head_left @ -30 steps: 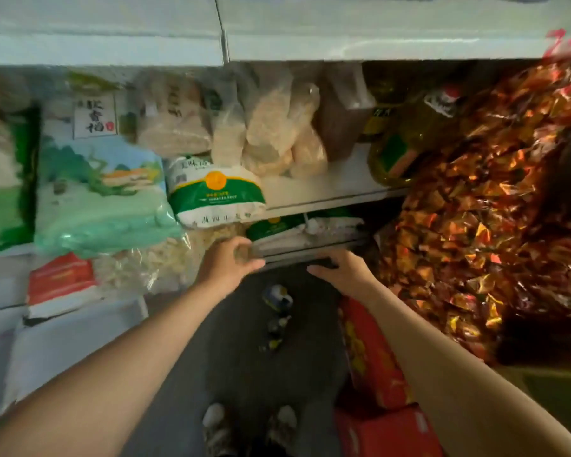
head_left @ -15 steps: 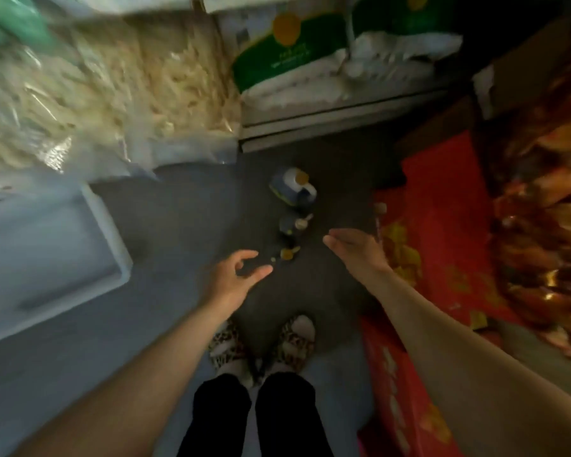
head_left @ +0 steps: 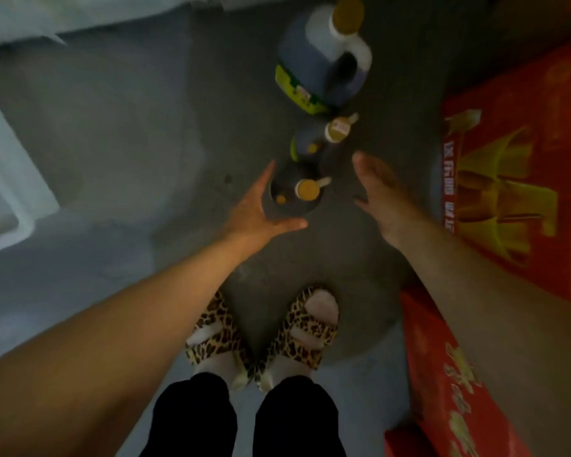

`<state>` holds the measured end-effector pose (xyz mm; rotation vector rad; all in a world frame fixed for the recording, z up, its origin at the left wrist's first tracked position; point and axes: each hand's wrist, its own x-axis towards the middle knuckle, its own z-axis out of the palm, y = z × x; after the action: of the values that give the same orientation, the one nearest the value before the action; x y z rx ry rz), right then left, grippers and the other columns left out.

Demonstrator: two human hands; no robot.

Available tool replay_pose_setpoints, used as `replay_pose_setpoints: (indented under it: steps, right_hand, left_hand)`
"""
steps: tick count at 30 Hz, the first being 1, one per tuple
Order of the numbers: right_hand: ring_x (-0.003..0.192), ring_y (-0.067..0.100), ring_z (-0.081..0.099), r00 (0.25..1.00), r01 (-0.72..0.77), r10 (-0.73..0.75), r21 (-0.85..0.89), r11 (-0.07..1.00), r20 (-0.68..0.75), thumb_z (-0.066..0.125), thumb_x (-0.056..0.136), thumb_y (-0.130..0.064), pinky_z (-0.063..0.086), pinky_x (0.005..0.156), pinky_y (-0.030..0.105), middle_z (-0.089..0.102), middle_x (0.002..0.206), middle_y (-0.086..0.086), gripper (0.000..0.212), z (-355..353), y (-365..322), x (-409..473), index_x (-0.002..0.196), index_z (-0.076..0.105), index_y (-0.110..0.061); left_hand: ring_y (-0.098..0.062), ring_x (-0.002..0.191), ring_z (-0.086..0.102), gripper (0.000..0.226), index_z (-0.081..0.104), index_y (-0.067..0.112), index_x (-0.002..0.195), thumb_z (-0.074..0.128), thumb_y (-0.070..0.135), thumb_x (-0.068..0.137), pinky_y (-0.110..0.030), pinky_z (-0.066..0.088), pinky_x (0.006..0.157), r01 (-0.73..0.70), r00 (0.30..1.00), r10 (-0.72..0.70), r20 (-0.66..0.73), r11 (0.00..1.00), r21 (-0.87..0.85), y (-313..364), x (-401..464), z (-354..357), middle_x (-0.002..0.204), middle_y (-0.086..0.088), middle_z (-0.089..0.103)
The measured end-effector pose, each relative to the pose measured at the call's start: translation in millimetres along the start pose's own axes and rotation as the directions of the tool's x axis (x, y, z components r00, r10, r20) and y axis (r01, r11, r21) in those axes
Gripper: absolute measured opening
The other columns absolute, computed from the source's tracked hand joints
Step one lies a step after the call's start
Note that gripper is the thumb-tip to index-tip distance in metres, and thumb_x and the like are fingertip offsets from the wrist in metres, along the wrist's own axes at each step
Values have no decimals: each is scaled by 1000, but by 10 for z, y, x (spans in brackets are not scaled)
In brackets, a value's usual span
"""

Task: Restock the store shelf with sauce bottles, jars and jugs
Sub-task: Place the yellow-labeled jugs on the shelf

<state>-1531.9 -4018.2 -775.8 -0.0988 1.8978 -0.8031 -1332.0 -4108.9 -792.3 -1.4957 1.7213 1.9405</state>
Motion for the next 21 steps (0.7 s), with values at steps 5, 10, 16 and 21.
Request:
replay_pose_setpoints:
  steps: [5, 10, 16, 21]
  right_hand:
    - [128, 8, 51, 999, -2, -1, 90, 996, 37, 58, 92, -56, 45, 109, 44, 56, 138, -15, 13, 49, 159, 126, 104, 58, -51]
    - [122, 7, 54, 1000, -18, 16, 116, 993, 17, 58, 95, -47, 45, 108, 43, 61, 118, -17, 7, 134, 299, 225, 100, 60, -43]
    - [106, -5, 57, 1000, 9, -12, 111, 994, 23, 58, 96, -46, 47, 105, 41, 63, 111, -24, 14, 256, 348, 295, 109, 60, -40]
    - [103, -22, 55, 985, 158, -164, 84, 984, 62, 71, 91, -36, 46, 98, 23, 59, 127, -28, 59, 242, 265, 409, 143, 44, -37]
  left_hand:
    - [3, 126, 36, 109, 25, 27, 154, 89, 12, 66, -7, 39, 95, -68, 997, 66, -28, 994, -80, -102, 258, 141, 141, 11, 43]
    - [5, 105, 51, 88, 42, 26, 138, 90, 13, 65, 2, 41, 75, -105, 993, 98, -66, 987, -123, -91, 397, 131, 118, 19, 51]
    - [6, 102, 55, 76, 48, 31, 126, 91, 22, 63, -4, 44, 84, -127, 991, 129, 34, 990, -60, -87, 505, -96, 110, 22, 55]
    - [3, 99, 60, 57, 59, 37, 104, 89, 47, 57, -8, 43, 80, 6, 1000, -9, -15, 976, -219, -168, 489, -505, 104, 20, 65]
